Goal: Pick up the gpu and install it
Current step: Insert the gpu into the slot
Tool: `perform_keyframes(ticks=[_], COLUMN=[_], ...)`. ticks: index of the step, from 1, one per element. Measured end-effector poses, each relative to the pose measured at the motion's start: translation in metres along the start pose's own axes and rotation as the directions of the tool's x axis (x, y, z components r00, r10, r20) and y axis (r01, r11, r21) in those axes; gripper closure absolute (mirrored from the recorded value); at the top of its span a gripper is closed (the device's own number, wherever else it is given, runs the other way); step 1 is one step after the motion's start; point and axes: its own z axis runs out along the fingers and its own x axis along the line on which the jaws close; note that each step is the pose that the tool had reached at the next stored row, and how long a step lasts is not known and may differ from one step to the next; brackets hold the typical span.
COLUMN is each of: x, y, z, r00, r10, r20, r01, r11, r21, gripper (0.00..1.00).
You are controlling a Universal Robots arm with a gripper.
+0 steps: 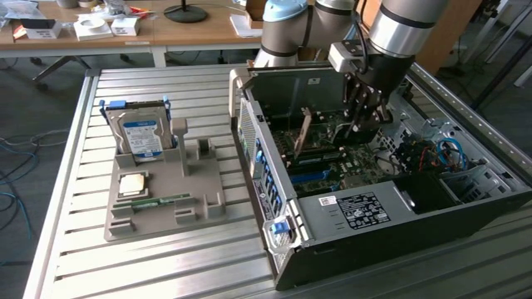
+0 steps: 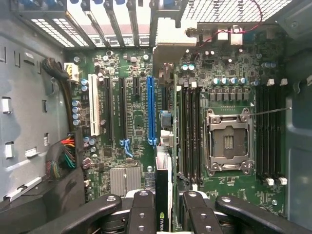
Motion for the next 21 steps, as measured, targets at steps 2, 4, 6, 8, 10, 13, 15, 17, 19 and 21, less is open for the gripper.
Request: perform_keyframes(ticks=[2,4,6,8,10,13,15,17,19,21], x=[0.0003,0.0006,0.0008,0.0008,0.0008,0.0010,0.0011,0.0011,0.0011,0.0011], y=[-0.0001,0.0000,0.0001,0.0002,0.0008,0.0044,0.0051,0.0056,0.0056,0.0056], z=[0.0026,0.0056,0.0076,0.0076,0.0077,0.0080,0.0081,0.0081,0.0081,0.0081], r00=[1.0000,1.0000,1.0000,1.0000,1.0000,1.0000,1.0000,1.0000,1.0000,1.0000], r10=[-0.001,-0.001,-0.002,-0.001,-0.001,-0.001,-0.001,-0.002,-0.002,-0.002], r20=[0.0001,0.0004,0.0010,0.0010,0.0010,0.0012,0.0013,0.0013,0.0013,0.0013], r01=[0.001,0.001,0.002,0.001,0.001,0.001,0.001,0.002,0.002,0.002], r11=[1.0000,1.0000,1.0000,1.0000,1.0000,1.0000,1.0000,1.0000,1.0000,1.0000], r21=[0.0000,0.0000,0.0001,0.0001,0.0000,0.0008,0.0010,0.0010,0.0010,0.0010], gripper=[0.74,0.74,0.74,0.74,0.74,0.74,0.74,0.74,0.74,0.74])
